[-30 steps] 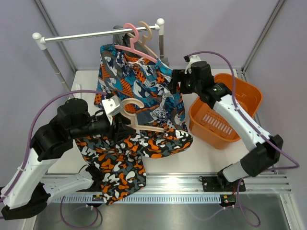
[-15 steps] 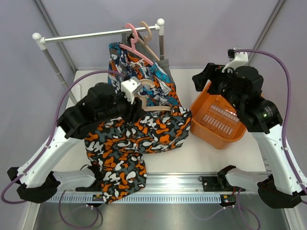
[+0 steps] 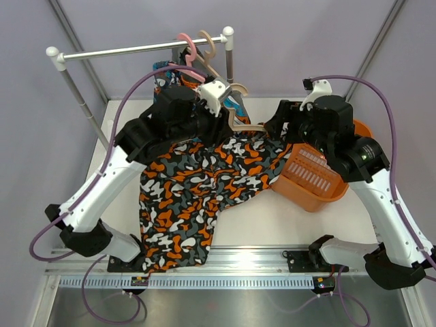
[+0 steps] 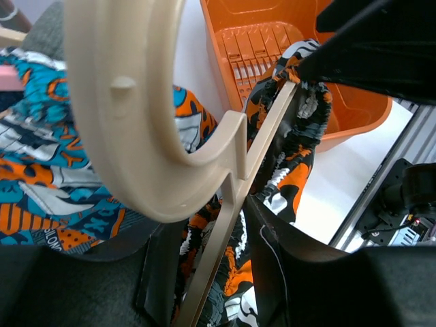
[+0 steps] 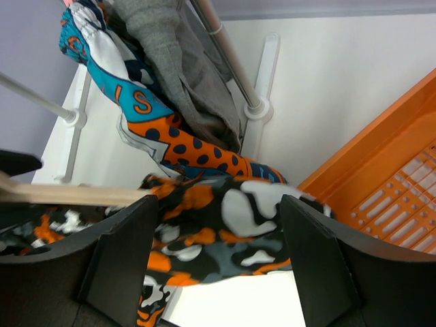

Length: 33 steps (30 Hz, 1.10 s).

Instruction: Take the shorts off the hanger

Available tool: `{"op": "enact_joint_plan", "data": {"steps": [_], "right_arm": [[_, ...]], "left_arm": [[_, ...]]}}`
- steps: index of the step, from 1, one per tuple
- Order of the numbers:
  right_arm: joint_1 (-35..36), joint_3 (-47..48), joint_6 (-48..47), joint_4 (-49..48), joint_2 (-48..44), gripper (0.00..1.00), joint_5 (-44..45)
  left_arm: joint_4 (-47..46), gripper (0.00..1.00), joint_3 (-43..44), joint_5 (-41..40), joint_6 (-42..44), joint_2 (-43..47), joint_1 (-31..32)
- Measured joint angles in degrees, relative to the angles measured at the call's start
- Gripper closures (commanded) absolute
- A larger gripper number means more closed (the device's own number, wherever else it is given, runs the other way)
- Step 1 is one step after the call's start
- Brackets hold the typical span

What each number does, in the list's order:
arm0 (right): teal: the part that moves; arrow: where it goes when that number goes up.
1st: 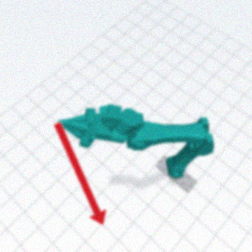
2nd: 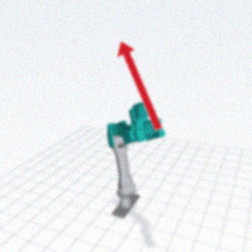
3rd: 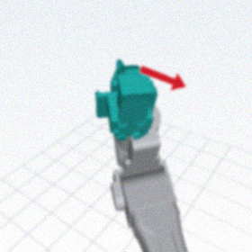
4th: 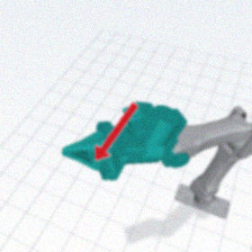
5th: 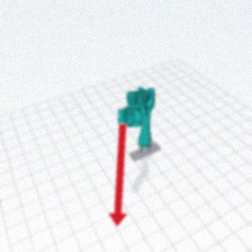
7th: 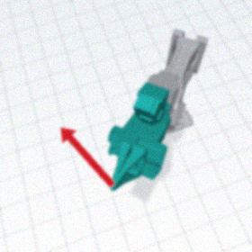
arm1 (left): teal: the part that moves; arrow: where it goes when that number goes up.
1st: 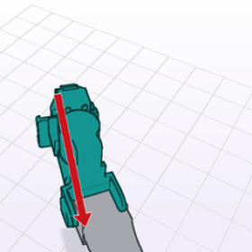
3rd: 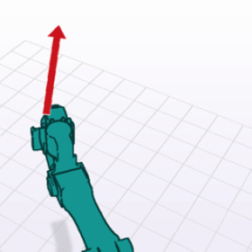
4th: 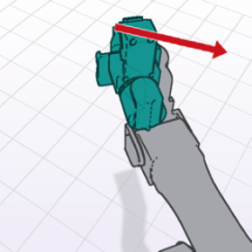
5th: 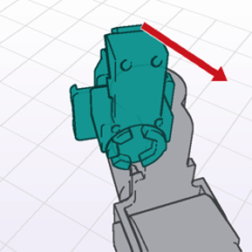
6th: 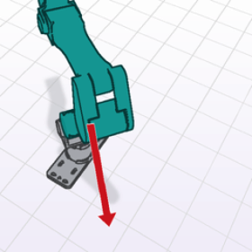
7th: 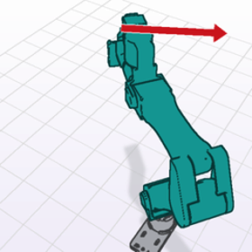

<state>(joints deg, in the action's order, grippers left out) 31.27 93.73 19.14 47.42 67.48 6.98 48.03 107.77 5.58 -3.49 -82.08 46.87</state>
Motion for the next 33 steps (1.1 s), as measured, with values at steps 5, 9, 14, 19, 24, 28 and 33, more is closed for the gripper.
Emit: {"op": "enact_joint_plan", "data": {"steps": [5, 9, 14, 19, 24, 28, 33], "right_arm": [[0.4, 0.0, -0.1, 2.1, -0.7, 0.17, 0.6], [0.4, 0.0, -0.1, 3.0, -1.2, 0.19, 0.9], [0.4, -1.1, -0.1, 3.5, -1.6, 0.25, 1.2], [0.4, -2.3, -0.1, 3.5, -1.3, 0.27, 2.3], [0.5, -1.0, -0.2, 3.8, 1.3, 0.35, 4.2], [0.5, 0.2, -0.7, 4.1, 4.0, 0.51, 5.5], [0.5, 0.5, -1.2, 5.3, 5.3, 0.73, 6.4]], "left_arm": [[-1.2, 1.00, 1.2, 0.0, 0.0, -3.8, 0.4], [-1.4, 1.00, 2.1, 0.0, 0.0, -5.4, 0.5], [-1.5, 1.00, 5.6, 0.1, 0.0, -7.2, 0.5], [-1.6, 1.00, 6.7, 0.2, 0.0, -7.3, 0.8], [-1.8, 1.00, 6.7, 0.3, 0.2, -7.3, 1.4], [-1.3, 1.00, 6.6, 0.9, 0.6, -7.3, 1.9], [-1.3, 1.00, 6.6, 1.2, 1.6, -7.3, 2.6]]}}
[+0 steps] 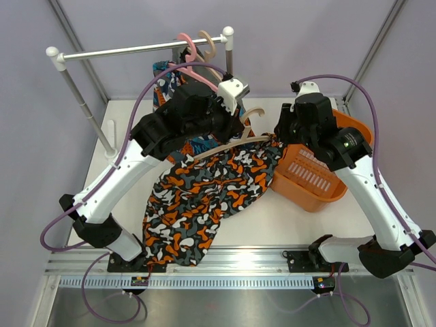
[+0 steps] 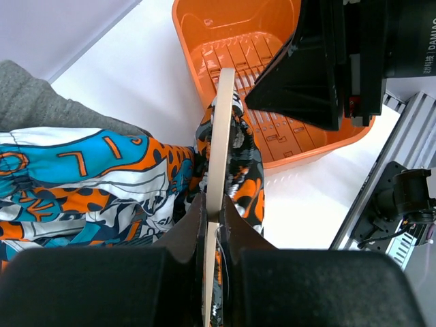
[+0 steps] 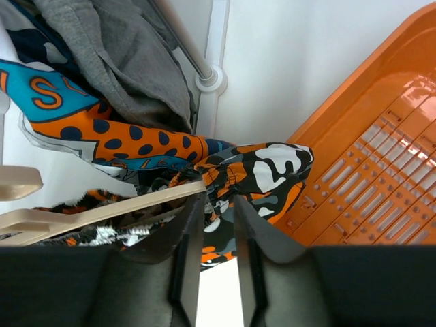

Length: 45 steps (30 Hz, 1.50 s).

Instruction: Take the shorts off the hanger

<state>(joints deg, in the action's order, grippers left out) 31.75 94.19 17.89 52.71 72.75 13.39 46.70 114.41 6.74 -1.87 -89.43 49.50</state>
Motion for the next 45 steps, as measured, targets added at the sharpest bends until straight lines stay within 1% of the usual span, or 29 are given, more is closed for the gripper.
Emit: {"op": "enact_joint_plan", "data": {"steps": [4, 6, 7, 8, 10, 11, 14, 17, 21, 29, 36, 45], "right_arm": [[0.0, 0.0, 0.0, 0.3, 0.0, 0.79, 0.7], [0.0, -0.1, 0.0, 0.3, -0.1, 0.78, 0.7], [0.0, -0.1, 0.1, 0.3, -0.1, 0.75, 0.7], [0.0, -0.2, 0.1, 0.3, -0.2, 0.67, 0.7], [0.0, -0.3, 0.2, 0.2, -0.4, 0.61, 0.6], [0.0, -0.7, 0.0, -0.3, -0.7, 0.53, 0.4], [0.0, -3.0, -0.9, -2.3, -2.4, 0.42, -2.3], [0.0, -6.1, -3.6, -5.0, -4.3, 0.37, -6.2], [0.1, -11.3, -10.6, -10.4, -7.3, 0.37, -9.2], [0.1, -20.4, -23.3, -19.5, -12.5, 0.35, -14.6], [0.2, -26.9, -26.9, -27.5, -16.9, 0.33, -19.5], [0.2, -31.4, -27.6, -35.4, -15.7, 0.35, -21.0]], "left_arm": [[-0.7, 1.00, -1.5, 0.0, 0.4, 0.3, 0.1], [-1.4, 1.00, -3.0, 0.0, 0.4, 0.7, 0.1], [-1.8, 1.00, -3.6, 0.0, 0.4, 0.9, 0.1], [-2.1, 1.00, -3.9, 0.0, 0.4, 1.0, 0.1], [-2.7, 1.00, -4.3, -0.1, 0.5, 1.1, 0.1], [-2.7, 1.00, -4.3, -0.1, 0.5, 1.2, 0.1], [-2.7, 1.00, -4.3, -0.2, 0.5, 1.2, 0.1], [-2.7, 1.00, -4.3, -0.2, 0.5, 1.2, 0.1], [-2.7, 1.00, -4.3, -0.1, 0.5, 1.3, 0.1], [-2.2, 1.00, -4.3, 0.3, 1.7, 1.8, 0.1], [-2.2, 1.00, -4.3, 0.5, 2.1, 2.0, 0.2], [-2.2, 1.00, -4.3, 0.7, 2.1, 2.0, 0.2]]}}
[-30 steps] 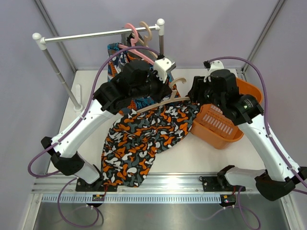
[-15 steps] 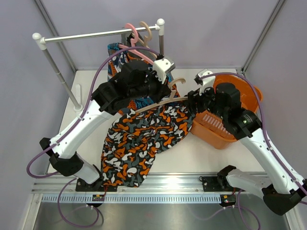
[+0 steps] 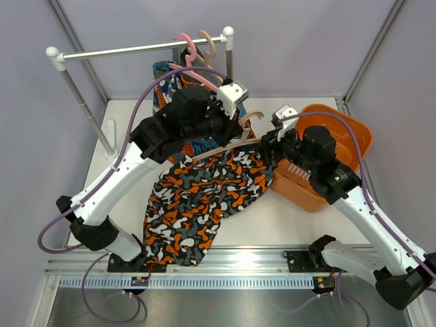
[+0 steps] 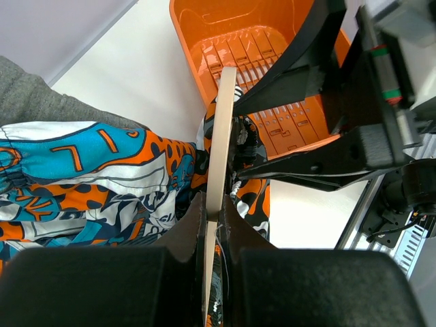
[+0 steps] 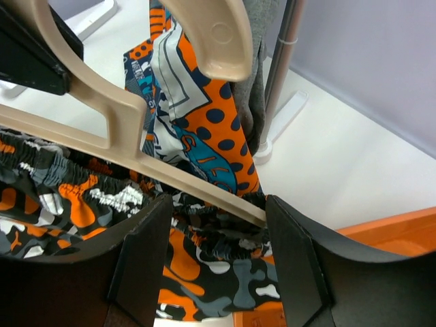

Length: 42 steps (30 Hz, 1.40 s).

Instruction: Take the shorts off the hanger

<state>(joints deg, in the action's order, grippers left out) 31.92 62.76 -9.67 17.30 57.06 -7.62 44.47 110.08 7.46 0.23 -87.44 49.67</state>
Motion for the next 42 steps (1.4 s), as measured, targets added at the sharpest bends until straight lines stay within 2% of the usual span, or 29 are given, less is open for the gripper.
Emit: {"op": "enact_joint_plan", "data": {"steps": [12, 24, 42], "right_arm": [[2.2, -3.3, -0.3, -5.9, 1.2, 0.36, 0.7], [4.9, -3.3, -3.2, -9.6, 4.5, 0.44, 5.0], [7.5, -6.3, -5.9, -15.3, 5.0, 0.45, 10.1]], "left_arm": [[0.0, 1.00, 0.0, 0.1, 0.0, 0.0, 0.0], [0.1, 1.00, 0.0, -1.1, 1.3, 0.0, -0.3], [1.0, 1.00, 0.1, -2.4, 1.9, 0.0, -0.5]]}}
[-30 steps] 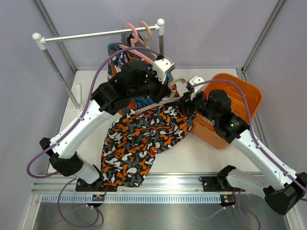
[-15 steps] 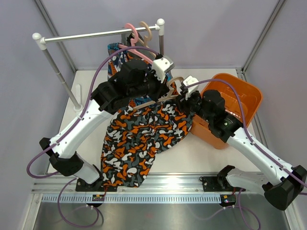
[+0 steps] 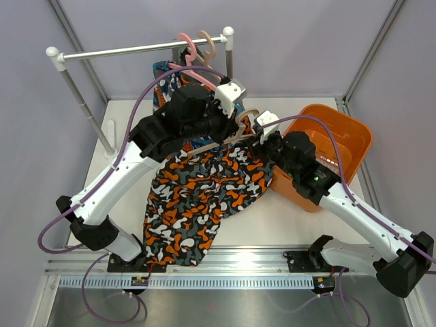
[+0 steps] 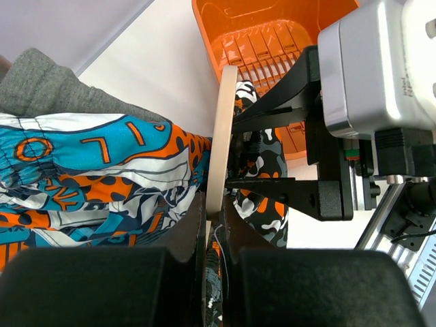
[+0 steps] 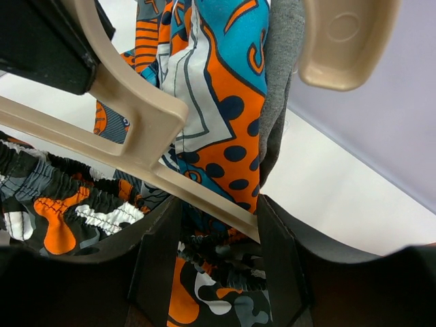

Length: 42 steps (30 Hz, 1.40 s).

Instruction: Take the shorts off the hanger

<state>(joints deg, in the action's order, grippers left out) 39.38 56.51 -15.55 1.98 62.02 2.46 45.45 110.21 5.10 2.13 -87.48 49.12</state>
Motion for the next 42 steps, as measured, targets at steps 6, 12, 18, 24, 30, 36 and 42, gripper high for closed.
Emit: {"op": "enact_joint_plan", "data": {"steps": [6, 12, 18, 24, 30, 36, 42], "right_arm": [[0.3, -1.2, -0.8, -1.9, -0.1, 0.57, 1.1], [0.4, -1.9, -1.5, -3.5, -0.2, 0.90, 2.0], [0.5, -1.9, -2.0, -3.3, -0.1, 1.00, 2.6], [0.5, -1.7, -2.1, -2.1, -0.9, 1.00, 2.7], [0.7, -0.9, -2.1, 0.2, -1.4, 1.00, 3.1], [0.7, -0.4, -2.1, 1.1, -1.2, 1.00, 3.6], [0.7, 0.2, -2.1, 2.5, -1.3, 0.66, 3.9]], "left_arm": [[0.1, 1.00, 0.0, -0.3, 0.0, -0.1, 0.0], [0.2, 1.00, 0.9, -0.4, 0.2, -0.8, -0.1], [0.3, 1.00, 1.2, -0.4, 0.7, -0.9, -0.1], [0.4, 1.00, 1.3, -0.3, 0.9, -0.9, -0.1], [0.7, 1.00, 1.4, 0.0, 1.4, -0.9, -0.1], [-0.1, 1.00, 0.8, 0.0, 2.4, -0.9, 0.0], [-0.8, 1.00, 0.5, 0.3, 2.6, -0.9, 0.0]]}}
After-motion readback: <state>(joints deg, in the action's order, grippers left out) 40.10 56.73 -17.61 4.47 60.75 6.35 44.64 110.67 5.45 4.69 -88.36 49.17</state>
